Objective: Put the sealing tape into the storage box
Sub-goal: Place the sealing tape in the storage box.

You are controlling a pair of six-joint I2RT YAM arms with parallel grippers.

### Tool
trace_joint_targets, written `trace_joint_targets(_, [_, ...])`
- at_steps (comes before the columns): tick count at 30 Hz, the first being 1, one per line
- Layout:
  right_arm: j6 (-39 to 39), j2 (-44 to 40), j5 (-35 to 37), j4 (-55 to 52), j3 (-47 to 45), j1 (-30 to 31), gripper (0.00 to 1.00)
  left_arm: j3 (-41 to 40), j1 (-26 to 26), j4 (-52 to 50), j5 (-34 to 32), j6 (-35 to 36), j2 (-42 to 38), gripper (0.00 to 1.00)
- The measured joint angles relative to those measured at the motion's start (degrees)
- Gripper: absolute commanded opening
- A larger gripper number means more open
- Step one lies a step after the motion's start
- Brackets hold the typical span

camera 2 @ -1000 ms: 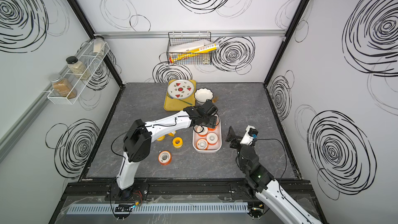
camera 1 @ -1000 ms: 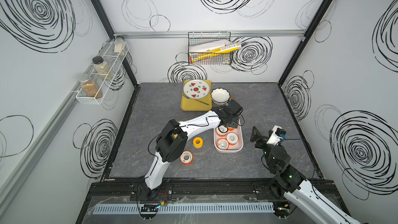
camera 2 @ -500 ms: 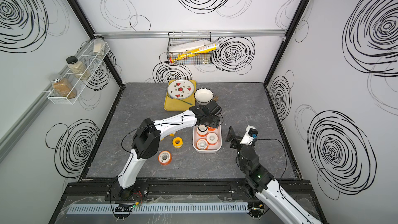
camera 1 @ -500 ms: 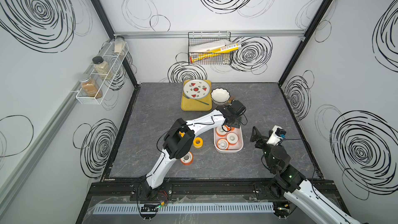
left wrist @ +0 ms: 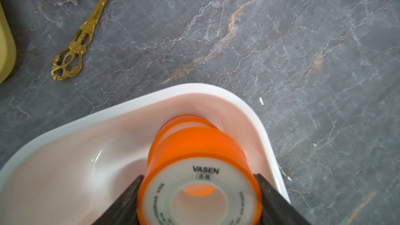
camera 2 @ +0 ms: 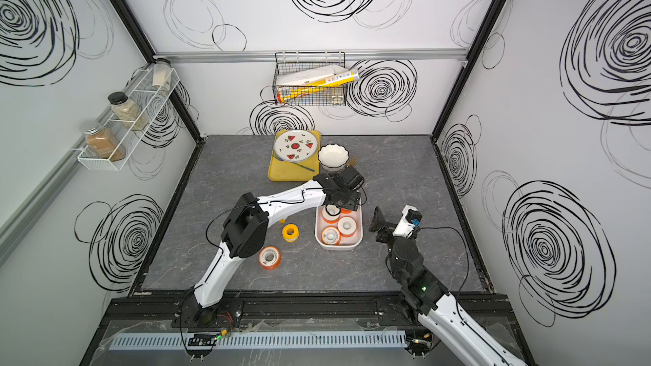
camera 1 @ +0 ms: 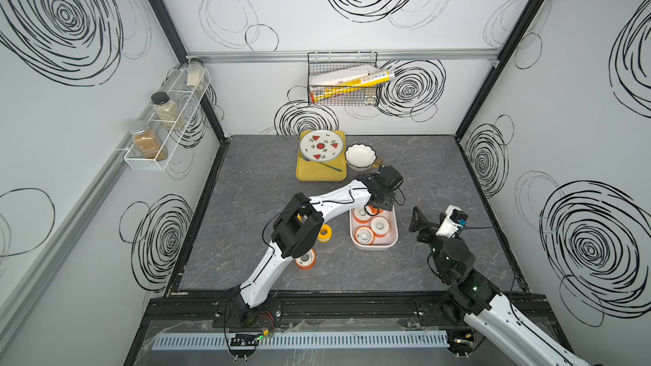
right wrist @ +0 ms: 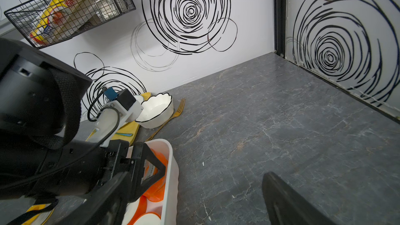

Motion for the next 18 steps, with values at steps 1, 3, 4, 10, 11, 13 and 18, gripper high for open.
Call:
trace_joint_targets(1, [0.0,0.0,0.0,0.0,0.0,0.0,0.99,0.0,0.0,0.0,0.0,0.1,0.0,0.77])
trace_joint_targets(3, [0.0,0.0,0.0,0.0,0.0,0.0,0.99,0.4,0.1,-0.2,-0.1,0.4,0.1,0.85])
trace_joint_targets(4, [0.0,0.0,0.0,0.0,0.0,0.0,0.99,0.7,0.2,-0.2,0.0,0.5,0.2,0.88])
trace_joint_targets(10, [0.0,0.0,0.0,0.0,0.0,0.0,0.99,2.6,0.6,-0.2,-0.4,1.3,0.5,0.99])
trace_joint_targets(11, [0.0,0.0,0.0,0.0,0.0,0.0,0.99,2.7,0.6,-0.2,-0.5,1.4,0.5,0.99])
trace_joint_targets(13, [0.0,0.0,0.0,0.0,0.0,0.0,0.99,2.8,0.6,-0.2,-0.7,1.5,0.5,0.98])
trace_joint_targets(18, [0.0,-0.1,0.0,0.0,0.0,0.0,0.99,1.4,0.7,0.1,-0.8,1.6,-0.5,0.8])
